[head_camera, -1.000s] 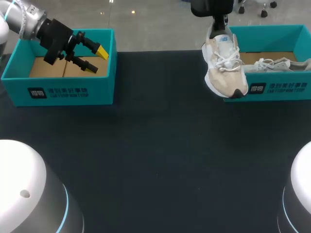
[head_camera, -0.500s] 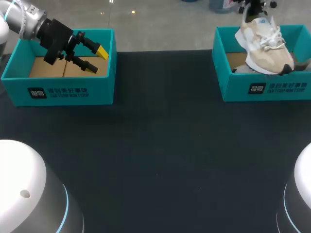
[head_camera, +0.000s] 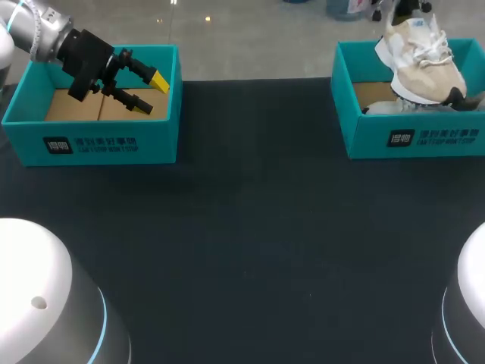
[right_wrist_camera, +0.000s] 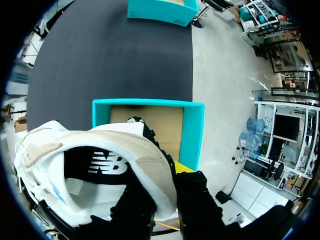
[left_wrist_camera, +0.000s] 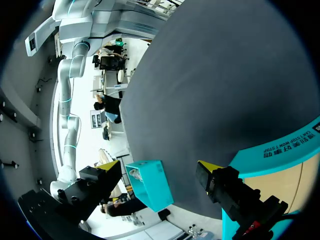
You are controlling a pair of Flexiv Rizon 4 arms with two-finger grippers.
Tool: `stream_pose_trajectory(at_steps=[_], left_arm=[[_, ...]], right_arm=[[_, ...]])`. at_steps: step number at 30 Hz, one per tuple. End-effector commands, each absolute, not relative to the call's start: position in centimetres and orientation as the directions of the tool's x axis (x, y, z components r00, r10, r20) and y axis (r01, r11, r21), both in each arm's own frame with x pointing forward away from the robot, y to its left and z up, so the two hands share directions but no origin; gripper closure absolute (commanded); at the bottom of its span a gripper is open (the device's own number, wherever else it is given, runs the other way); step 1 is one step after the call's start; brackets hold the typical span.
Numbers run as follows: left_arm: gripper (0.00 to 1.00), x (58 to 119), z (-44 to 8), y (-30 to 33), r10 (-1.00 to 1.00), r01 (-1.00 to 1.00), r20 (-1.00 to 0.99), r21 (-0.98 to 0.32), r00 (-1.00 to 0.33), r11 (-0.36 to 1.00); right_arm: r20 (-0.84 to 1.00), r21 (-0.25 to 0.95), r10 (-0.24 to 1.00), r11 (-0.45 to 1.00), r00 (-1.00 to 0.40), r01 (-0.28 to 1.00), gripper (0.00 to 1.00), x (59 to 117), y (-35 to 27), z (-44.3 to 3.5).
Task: Take the shoe out of the shoebox, open the shoe tongue, remove and reinsert the insole, then place the shoe into the shoebox
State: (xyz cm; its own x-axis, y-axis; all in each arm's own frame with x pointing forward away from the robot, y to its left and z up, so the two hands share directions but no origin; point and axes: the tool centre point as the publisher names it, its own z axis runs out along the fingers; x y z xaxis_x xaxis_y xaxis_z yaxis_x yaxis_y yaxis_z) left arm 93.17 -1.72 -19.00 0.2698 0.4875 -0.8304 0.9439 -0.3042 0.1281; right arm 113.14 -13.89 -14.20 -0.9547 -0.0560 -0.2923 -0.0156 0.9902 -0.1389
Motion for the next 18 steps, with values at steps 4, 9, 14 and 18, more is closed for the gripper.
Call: stream_pose_trajectory(at_steps=[4, 9, 14, 18], left_arm=[[0.00, 93.1, -19.0, -1.7, 0.490, 0.944, -0.829, 0.128, 0.271, -0.305], [0.00, 93.1, -19.0, -1.7, 0.490, 0.944, -0.829, 0.128, 0.271, -0.305], [0.00, 93.1, -19.0, -1.7, 0.490, 0.944, -0.829, 0.128, 0.271, -0.305], [0.00, 93.1, -19.0, -1.7, 0.490, 0.944, -0.829, 0.128, 0.271, -0.305]], right_arm=[[-0.295, -0.140, -0.024, 0.990, -0.955, 0.018, 1.00, 113.8, -15.2, -13.9], [-0.319, -0.164, 0.009, 0.984, -0.948, 0.064, 1.00, 115.1, -18.5, -13.5], [-0.321, -0.194, 0.016, 0.978, -0.947, 0.082, 1.00, 116.4, -21.3, -14.2], [-0.327, -0.193, 0.032, 0.976, -0.944, 0.100, 1.00, 117.4, -23.1, -14.7]])
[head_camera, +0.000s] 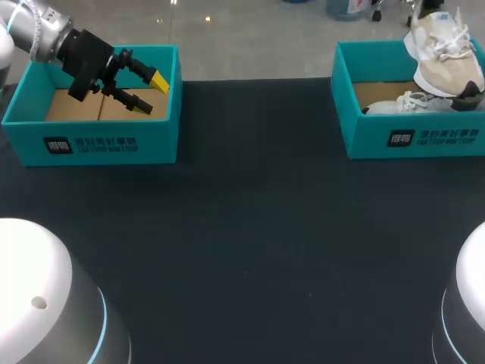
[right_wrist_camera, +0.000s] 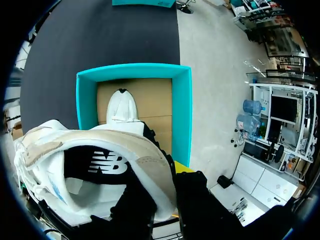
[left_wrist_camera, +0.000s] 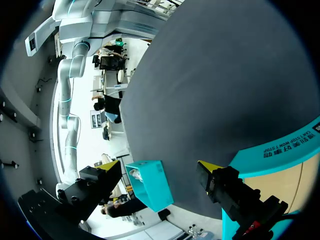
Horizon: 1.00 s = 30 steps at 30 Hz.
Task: Take the shoe out of the shoebox, open the shoe tongue, remove and reinsert the insole, then place the shoe into the shoebox
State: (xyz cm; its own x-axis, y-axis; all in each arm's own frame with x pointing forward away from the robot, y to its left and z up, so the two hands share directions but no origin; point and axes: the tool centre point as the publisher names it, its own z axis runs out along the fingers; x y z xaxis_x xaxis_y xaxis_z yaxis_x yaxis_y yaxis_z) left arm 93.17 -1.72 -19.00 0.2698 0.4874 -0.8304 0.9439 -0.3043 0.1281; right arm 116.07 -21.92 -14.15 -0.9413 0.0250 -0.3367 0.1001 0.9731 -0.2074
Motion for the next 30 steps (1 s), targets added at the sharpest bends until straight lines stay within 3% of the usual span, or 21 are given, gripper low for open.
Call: stream_pose_trajectory(at_steps=[1, 9, 18, 23, 25, 30], left_arm=[[0.00, 93.1, -19.0, -1.7, 0.490, 0.944, -0.829, 0.128, 0.271, -0.305], [0.00, 93.1, -19.0, -1.7, 0.490, 0.944, -0.829, 0.128, 0.271, -0.305], [0.00, 93.1, -19.0, -1.7, 0.490, 0.944, -0.829, 0.128, 0.271, -0.305], [0.00, 93.1, -19.0, -1.7, 0.490, 0.944, -0.829, 0.128, 0.271, -0.305], [0.00, 93.1, -19.0, -1.7, 0.490, 0.944, -0.829, 0.128, 0.271, -0.305], [0.00, 93.1, -19.0, -1.7, 0.490, 0.944, -0.829, 0.128, 0.271, -0.305]], right_arm=[[-0.329, -0.189, 0.041, 0.976, -0.943, 0.108, 1.00, 117.7, -23.8, -14.9], [-0.319, -0.222, 0.061, 0.965, -0.946, 0.137, 1.00, 119.3, -27.6, -16.3], [-0.316, -0.233, 0.199, 0.932, -0.928, 0.279, 1.00, 119.7, -30.3, -17.3], [-0.376, -0.195, 0.519, 0.766, -0.768, 0.613, 1.00, 119.7, -31.7, -17.3], [-0.421, -0.096, 0.701, 0.596, -0.575, 0.797, 1.00, 119.3, -32.2, -16.8], [-0.346, 0.105, 0.892, 0.343, -0.289, 0.933, 1.00, 118.4, -32.0, -16.9]])
